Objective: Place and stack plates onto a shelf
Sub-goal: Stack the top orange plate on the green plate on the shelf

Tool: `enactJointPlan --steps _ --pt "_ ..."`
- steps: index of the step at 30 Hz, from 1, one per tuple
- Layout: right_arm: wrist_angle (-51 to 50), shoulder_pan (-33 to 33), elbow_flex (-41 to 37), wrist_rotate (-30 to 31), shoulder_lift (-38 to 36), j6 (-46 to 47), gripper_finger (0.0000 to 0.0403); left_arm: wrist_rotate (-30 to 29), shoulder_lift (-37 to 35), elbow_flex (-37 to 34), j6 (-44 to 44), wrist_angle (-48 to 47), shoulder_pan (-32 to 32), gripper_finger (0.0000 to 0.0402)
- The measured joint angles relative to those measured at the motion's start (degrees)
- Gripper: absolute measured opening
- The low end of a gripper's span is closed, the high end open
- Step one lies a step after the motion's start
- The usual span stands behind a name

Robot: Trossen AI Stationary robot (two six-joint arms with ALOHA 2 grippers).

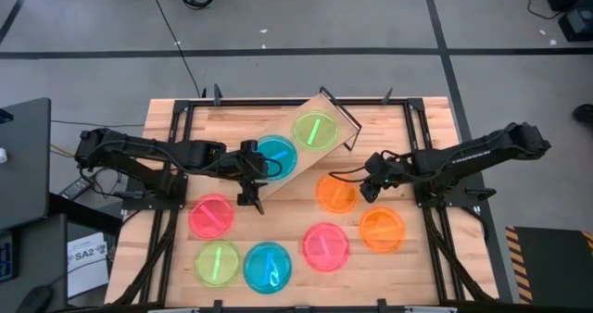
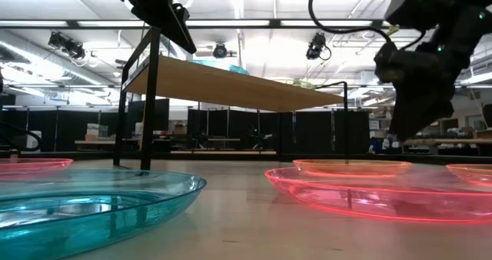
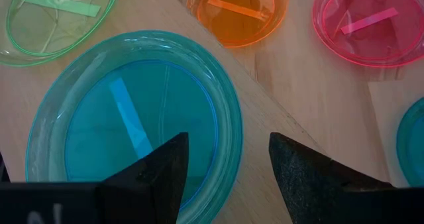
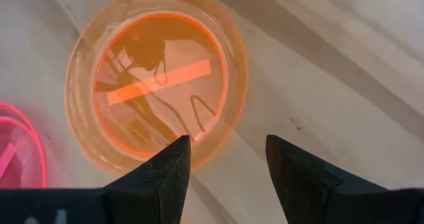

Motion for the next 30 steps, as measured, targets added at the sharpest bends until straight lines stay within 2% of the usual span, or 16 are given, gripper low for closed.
enactJointPlan --steps 5,22,30 --pt "5.19 0.01 -2.12 -0.01 3.01 0.01 0.0203 -0.01 0.00 -0.02 0.02 0.00 -0.02 0.0217" --pt "13.51 0.02 -2.19 -0.28 14.92 0.30 0.0203 -0.01 0.00 -0.02 0.02 0.00 -0.01 0.0217" --pt "14.16 -0.02 -2.21 -0.90 14.93 0.46 0.0184 -0.01 0.00 -0.01 0.02 0.00 -0.02 0.0217"
